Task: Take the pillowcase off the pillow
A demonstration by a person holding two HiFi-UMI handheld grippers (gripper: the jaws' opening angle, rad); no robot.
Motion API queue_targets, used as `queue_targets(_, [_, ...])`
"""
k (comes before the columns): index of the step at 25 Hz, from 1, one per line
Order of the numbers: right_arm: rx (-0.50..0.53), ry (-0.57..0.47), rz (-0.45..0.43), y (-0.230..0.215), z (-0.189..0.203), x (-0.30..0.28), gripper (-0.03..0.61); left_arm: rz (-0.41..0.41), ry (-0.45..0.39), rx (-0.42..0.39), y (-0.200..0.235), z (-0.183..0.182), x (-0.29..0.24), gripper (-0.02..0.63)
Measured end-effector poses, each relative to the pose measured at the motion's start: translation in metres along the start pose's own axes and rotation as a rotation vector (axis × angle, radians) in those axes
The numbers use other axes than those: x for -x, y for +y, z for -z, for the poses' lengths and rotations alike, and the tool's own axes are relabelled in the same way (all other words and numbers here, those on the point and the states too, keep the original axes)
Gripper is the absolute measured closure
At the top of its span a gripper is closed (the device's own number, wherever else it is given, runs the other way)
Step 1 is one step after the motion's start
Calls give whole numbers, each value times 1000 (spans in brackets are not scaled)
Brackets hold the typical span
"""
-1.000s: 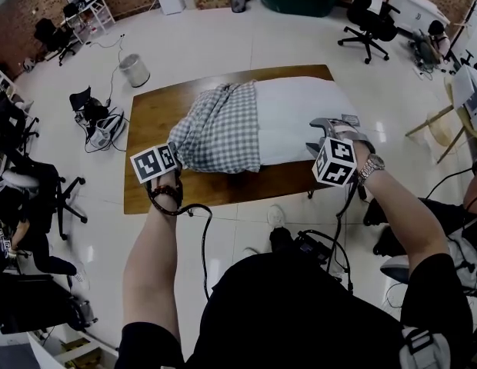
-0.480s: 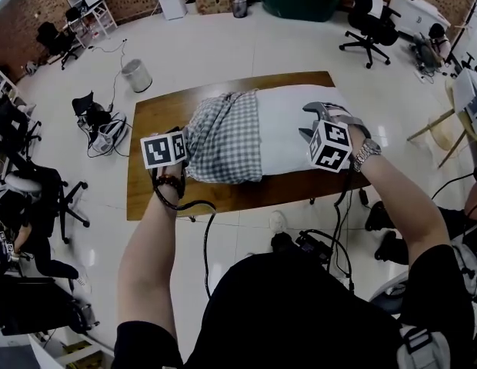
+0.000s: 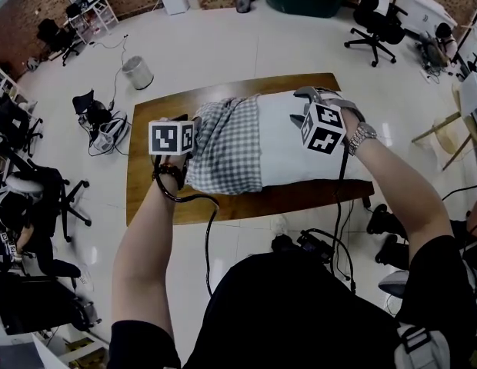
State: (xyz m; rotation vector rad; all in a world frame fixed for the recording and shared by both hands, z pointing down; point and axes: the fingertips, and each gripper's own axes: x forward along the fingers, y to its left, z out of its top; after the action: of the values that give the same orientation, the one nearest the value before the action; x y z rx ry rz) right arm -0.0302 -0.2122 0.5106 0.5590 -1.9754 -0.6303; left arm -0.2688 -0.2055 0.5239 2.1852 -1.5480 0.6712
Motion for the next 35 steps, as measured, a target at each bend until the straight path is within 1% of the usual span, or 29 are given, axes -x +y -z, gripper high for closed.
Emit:
queue_targets(5, [-41, -23, -56, -26, 0, -21, 357, 51, 39, -83, -16, -34, -26, 439])
queue_targets(8, [-85, -41, -108, -41, -4, -35, 357, 93, 82, -124, -24, -54, -44, 426])
queue_targets(12, [-134, -52, -181, -63, -8, -59, 357, 151, 149, -148, -28, -76, -71, 407])
queue_targets(15, [-166, -54, -241, -77, -4, -79, 357, 190, 201, -157, -32, -89, -97, 397])
queue_targets(19, [-216, -41, -352, -91, 10, -109, 356, 241, 281, -149, -36, -99, -138, 391])
queue_targets(23, [-265, -34, -461, -105, 15, -144, 356, 285, 382, -134, -26, -98, -174, 385])
queue_targets(27, [-314, -37, -517, -123, 7, -166, 356, 319, 471, -103, -12, -95, -202, 385])
queue_targets(33, [-343, -11, -631, -123, 16, -200, 354, 344, 603, -59, -8, -80, -236, 387])
queue_targets(35, [-348, 13, -675, -121, 21, -210, 323, 350, 650, -46, -6, -75, -245, 387])
